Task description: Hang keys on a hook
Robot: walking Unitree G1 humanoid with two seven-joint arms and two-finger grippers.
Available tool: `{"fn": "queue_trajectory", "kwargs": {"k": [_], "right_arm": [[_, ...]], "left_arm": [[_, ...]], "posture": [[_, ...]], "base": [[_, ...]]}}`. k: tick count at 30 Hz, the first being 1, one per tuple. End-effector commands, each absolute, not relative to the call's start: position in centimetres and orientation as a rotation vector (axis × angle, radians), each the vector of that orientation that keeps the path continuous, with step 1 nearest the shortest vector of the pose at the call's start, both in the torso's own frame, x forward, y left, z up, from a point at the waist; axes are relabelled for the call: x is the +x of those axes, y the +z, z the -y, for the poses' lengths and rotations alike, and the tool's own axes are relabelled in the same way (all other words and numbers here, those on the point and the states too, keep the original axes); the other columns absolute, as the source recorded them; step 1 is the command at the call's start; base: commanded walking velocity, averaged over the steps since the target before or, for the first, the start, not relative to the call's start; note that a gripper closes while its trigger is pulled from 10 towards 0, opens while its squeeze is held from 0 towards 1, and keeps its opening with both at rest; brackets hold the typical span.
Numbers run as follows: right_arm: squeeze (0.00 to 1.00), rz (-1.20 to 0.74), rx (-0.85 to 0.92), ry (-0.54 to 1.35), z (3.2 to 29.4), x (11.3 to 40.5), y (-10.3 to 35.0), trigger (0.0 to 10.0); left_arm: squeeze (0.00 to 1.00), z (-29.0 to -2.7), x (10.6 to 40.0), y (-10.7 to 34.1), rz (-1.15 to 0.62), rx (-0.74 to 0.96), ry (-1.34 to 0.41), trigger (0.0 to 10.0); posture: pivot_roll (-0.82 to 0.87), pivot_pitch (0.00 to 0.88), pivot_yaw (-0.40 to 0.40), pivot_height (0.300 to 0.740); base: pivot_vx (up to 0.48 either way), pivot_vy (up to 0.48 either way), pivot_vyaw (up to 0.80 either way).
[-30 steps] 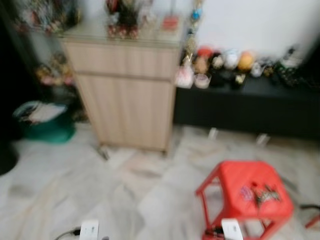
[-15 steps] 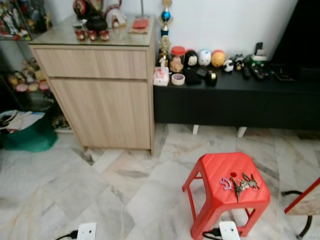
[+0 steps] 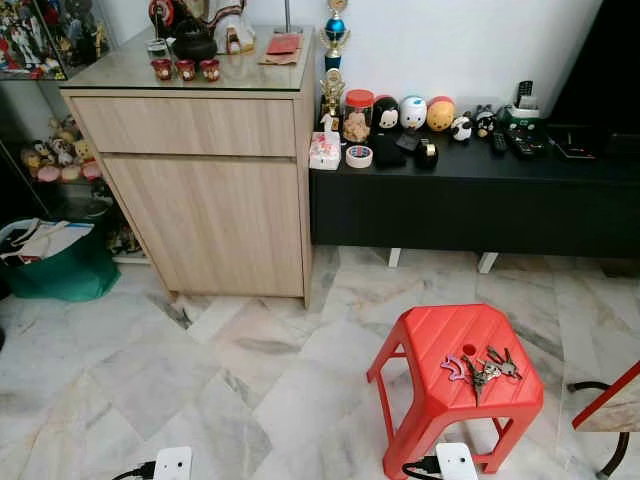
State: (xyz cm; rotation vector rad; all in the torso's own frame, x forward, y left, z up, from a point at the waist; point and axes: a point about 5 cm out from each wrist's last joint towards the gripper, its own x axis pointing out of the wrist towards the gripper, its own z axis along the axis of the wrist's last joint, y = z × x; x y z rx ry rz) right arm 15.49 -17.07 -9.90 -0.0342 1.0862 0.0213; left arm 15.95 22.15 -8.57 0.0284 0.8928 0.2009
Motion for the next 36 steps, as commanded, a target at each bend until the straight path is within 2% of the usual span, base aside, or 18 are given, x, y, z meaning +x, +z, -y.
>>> {"fn": "queue_trajectory", "kwargs": {"k": [1,14,19,30,33,36], "right_arm": [[0.00,-1.007,0.140,0.015,17.7,18.0,-8.7,10.0],[0.00,-1.014,0.140,0.011,17.7,17.8,-8.8,10.0],[0.00,-0.952,0.080,0.027,17.6,18.5,-8.4,10.0],[0.00,-0.954,0.128,0.004,17.8,18.3,-8.5,10.0],[0.00,-0.957,0.132,0.008,17.7,18.4,-8.4,10.0],[0.00,-0.948,0.139,0.006,17.6,18.6,-8.4,10.0]], "left_arm": [[0.00,-22.7,15.3,-9.0,-1.037,0.090,0.045,10.0],[0.00,-22.8,15.3,-9.0,-1.038,0.090,0.045,10.0],[0.00,-23.4,14.9,-8.9,-1.045,0.112,0.029,10.0],[0.00,-24.1,14.4,-8.9,-1.041,0.138,0.048,10.0],[0.00,-22.6,15.0,-9.1,-1.026,0.144,0.030,10.0],[0.00,-22.3,15.2,-9.1,-1.018,0.138,0.028,10.0]], "posture": [[-0.01,0.018,-0.037,0.740],[-0.01,0.019,-0.037,0.740],[-0.01,0.000,-0.029,0.740],[-0.01,0.000,-0.023,0.740],[-0.02,0.000,-0.021,0.740],[-0.02,0.000,-0.020,0.740]], "base": [[0.000,0.000,0.00],[0.000,0.000,0.00],[0.000,0.000,0.00],[0.000,0.000,0.00],[0.000,-0.309,0.00],[0.000,-0.404,0.00]]}}
